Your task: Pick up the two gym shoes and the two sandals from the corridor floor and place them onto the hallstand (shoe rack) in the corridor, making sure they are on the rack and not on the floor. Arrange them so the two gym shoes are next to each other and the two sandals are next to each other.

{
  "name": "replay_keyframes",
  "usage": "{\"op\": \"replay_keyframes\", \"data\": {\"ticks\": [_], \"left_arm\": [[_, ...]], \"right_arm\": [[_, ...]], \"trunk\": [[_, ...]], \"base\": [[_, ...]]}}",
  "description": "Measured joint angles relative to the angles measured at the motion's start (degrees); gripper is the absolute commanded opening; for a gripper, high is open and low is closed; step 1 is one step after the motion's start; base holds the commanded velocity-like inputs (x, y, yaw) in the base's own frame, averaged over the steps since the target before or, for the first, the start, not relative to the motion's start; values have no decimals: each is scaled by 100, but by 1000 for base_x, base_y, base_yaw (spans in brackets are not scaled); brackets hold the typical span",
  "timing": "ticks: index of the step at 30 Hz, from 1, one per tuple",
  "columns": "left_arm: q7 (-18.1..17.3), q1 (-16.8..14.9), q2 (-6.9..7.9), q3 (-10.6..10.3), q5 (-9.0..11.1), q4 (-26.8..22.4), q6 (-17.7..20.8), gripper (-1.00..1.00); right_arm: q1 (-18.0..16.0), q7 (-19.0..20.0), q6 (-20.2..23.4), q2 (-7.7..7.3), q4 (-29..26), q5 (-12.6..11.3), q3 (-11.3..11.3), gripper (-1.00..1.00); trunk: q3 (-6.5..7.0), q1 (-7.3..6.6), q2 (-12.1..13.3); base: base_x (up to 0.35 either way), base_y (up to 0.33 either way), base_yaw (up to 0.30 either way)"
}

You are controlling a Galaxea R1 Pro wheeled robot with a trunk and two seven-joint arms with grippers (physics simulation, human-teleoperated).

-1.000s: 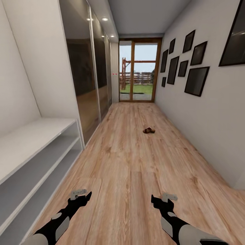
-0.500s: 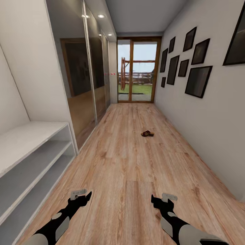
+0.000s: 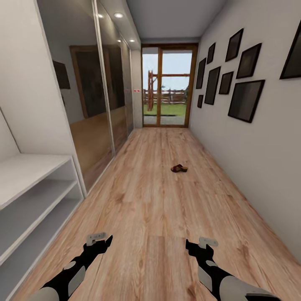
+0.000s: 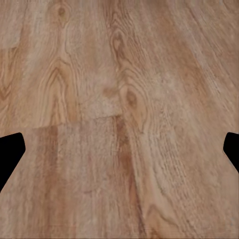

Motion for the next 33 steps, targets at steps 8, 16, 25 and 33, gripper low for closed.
{"op": "replay_keyframes", "data": {"ticks": [8, 16, 25, 33], "left_arm": [[0, 0, 0, 0, 0, -1, 0, 100], [0, 0, 0, 0, 0, 3, 0, 100], [0, 0, 0, 0, 0, 3, 0, 100], [0, 0, 0, 0, 0, 3, 0, 100]], "right_arm": [[0, -1, 1, 0, 0, 0, 0, 100], [0, -3, 3, 0, 0, -1, 0, 100], [-2, 0, 0, 0, 1, -1, 0, 100], [0, 3, 1, 0, 0, -1, 0, 100]], "trunk": [[0, 0, 0], [0, 0, 0], [0, 0, 0], [0, 0, 0]], "base": [[341, -162, 0], [340, -162, 0], [341, -162, 0], [341, -162, 0]]}}
